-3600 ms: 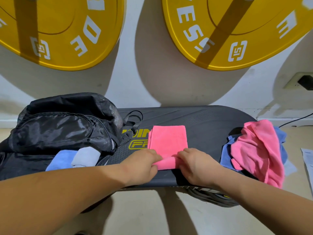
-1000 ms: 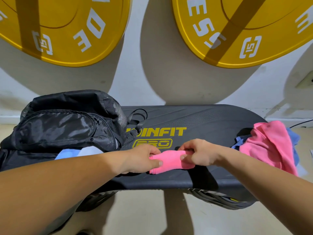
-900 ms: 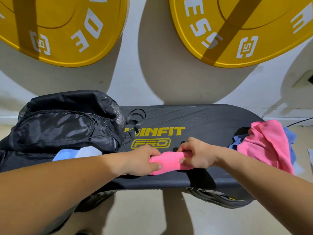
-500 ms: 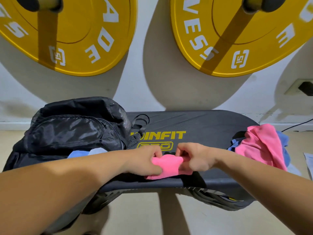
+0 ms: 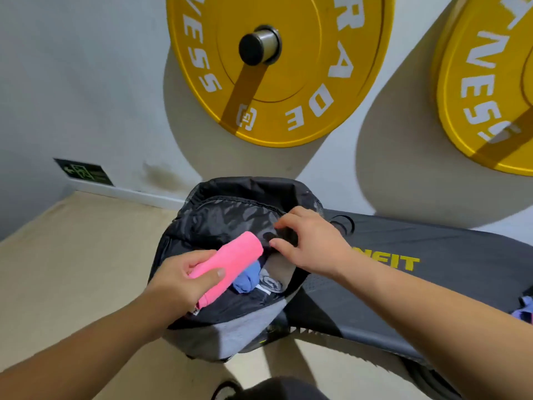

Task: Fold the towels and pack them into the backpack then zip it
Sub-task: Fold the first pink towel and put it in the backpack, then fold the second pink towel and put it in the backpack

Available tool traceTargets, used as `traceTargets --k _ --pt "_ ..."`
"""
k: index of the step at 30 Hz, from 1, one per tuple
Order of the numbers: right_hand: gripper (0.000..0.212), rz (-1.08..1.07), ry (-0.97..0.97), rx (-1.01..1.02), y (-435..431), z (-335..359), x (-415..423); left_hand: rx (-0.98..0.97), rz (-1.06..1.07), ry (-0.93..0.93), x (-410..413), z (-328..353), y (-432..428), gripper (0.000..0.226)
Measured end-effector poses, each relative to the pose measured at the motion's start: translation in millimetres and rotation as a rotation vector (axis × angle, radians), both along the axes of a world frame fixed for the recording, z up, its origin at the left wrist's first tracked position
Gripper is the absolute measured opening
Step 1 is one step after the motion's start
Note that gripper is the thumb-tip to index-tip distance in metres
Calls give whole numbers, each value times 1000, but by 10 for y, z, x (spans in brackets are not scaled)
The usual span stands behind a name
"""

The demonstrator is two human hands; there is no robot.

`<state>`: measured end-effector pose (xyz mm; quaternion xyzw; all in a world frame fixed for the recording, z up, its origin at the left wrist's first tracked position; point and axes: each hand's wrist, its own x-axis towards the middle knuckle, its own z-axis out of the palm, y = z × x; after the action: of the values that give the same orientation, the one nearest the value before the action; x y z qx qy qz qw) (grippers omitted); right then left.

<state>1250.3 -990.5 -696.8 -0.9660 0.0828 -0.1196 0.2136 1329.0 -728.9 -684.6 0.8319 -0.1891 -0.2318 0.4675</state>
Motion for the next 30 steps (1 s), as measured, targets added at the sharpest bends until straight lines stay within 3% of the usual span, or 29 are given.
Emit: traceTargets --k 4,8,12,15,19,22,26,28,30 --pt "44 45 94 -146 139 -128 225 112 251 -74 101 -250 342 18" --pt "42 55 154 -363 109 -334 336 158 244 -44 226 -494 300 7" --pt "25 73 19 -480 44 -498 395 78 216 21 280 -702 51 7" --pt "22 61 -113 -414 30 -498 460 65 227 49 358 -820 -149 19" --pt "25 -80 -243 -330 -56 -347 511 65 168 88 487 -789 -449 18" --pt "31 -67 -163 -332 -73 -351 462 93 79 50 560 -810 -544 18" --pt "47 74 152 -292 -11 -374 349 167 118 -79 643 -918 -514 11" --pt "49 70 166 -256 -23 -299 281 247 163 -168 613 -891 -503 3" --pt "44 30 111 -209 -88 -195 175 306 176 -278 543 -751 -529 22"
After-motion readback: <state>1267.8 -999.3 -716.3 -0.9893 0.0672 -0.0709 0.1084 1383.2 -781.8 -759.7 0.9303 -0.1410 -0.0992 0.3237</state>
